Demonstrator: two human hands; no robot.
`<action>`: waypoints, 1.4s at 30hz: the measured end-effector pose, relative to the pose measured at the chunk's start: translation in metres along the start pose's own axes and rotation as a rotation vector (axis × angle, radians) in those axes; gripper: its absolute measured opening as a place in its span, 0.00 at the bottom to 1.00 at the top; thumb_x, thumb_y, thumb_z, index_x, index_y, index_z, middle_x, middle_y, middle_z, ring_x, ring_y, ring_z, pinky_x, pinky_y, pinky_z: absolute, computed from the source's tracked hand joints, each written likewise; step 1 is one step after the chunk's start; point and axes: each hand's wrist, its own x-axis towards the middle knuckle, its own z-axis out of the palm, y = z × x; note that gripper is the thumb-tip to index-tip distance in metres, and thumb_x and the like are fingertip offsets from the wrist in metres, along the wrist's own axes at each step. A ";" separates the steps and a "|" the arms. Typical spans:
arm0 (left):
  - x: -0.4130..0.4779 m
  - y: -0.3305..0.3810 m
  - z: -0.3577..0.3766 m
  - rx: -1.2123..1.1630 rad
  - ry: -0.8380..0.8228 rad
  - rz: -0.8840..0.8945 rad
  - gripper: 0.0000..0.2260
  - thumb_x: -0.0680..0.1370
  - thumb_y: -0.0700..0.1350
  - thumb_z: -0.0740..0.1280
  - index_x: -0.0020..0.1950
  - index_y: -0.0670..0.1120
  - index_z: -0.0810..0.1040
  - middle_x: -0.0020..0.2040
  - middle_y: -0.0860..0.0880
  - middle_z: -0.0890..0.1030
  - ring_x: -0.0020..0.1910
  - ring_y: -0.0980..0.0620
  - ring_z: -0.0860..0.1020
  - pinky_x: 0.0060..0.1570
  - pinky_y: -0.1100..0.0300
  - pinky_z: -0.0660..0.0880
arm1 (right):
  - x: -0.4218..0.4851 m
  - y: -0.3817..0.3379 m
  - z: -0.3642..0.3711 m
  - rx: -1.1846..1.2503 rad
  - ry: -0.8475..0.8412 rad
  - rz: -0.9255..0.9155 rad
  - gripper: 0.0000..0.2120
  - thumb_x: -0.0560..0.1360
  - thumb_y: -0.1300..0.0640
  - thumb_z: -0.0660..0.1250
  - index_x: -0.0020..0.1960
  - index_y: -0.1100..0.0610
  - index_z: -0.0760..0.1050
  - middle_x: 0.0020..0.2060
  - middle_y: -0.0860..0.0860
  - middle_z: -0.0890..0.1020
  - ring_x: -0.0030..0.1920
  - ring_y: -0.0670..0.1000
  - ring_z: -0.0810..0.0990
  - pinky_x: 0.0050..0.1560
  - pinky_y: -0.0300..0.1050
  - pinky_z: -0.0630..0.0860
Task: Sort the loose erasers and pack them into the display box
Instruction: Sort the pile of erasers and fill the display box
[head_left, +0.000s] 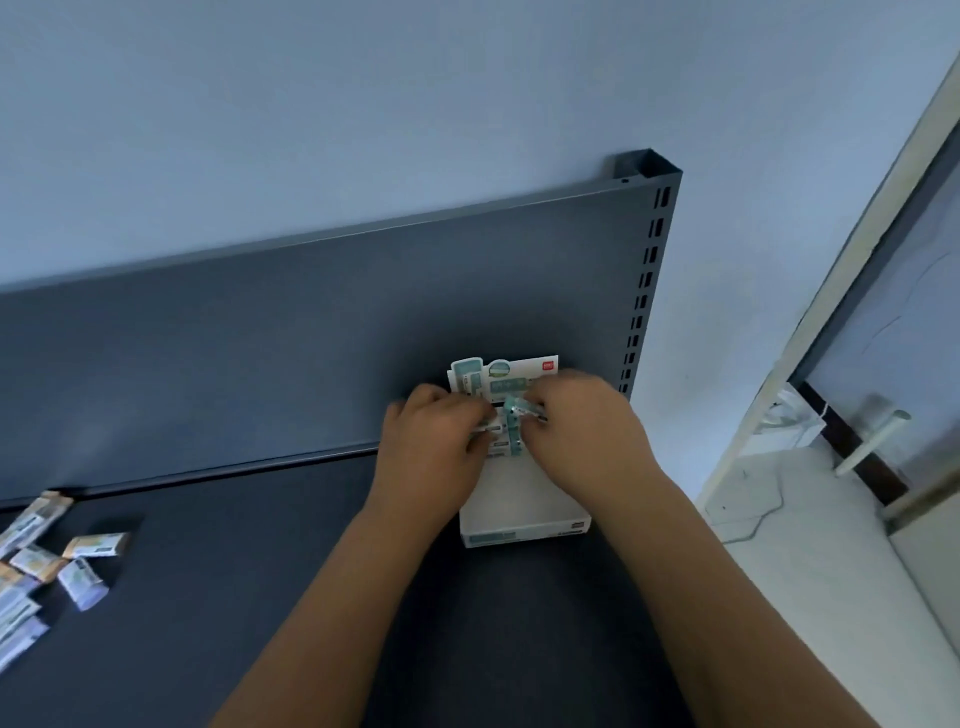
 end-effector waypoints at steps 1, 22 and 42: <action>0.002 0.000 0.003 0.023 -0.003 0.012 0.07 0.69 0.44 0.74 0.45 0.51 0.82 0.44 0.55 0.84 0.48 0.46 0.77 0.41 0.55 0.67 | 0.001 0.001 -0.001 -0.017 0.004 -0.005 0.11 0.74 0.52 0.65 0.53 0.54 0.81 0.49 0.52 0.81 0.48 0.55 0.79 0.44 0.47 0.79; 0.003 -0.005 0.023 0.006 0.062 0.136 0.12 0.66 0.30 0.68 0.43 0.44 0.81 0.44 0.51 0.81 0.46 0.46 0.74 0.35 0.54 0.76 | 0.009 0.005 0.018 -0.104 0.013 -0.008 0.08 0.73 0.53 0.67 0.48 0.54 0.81 0.47 0.50 0.82 0.49 0.54 0.78 0.43 0.48 0.80; -0.001 0.003 0.016 0.191 0.068 -0.001 0.09 0.62 0.33 0.68 0.38 0.44 0.77 0.38 0.47 0.77 0.36 0.44 0.71 0.33 0.57 0.60 | -0.009 0.014 0.034 -0.211 0.142 -0.045 0.08 0.71 0.57 0.67 0.48 0.51 0.83 0.47 0.50 0.80 0.43 0.57 0.78 0.37 0.45 0.76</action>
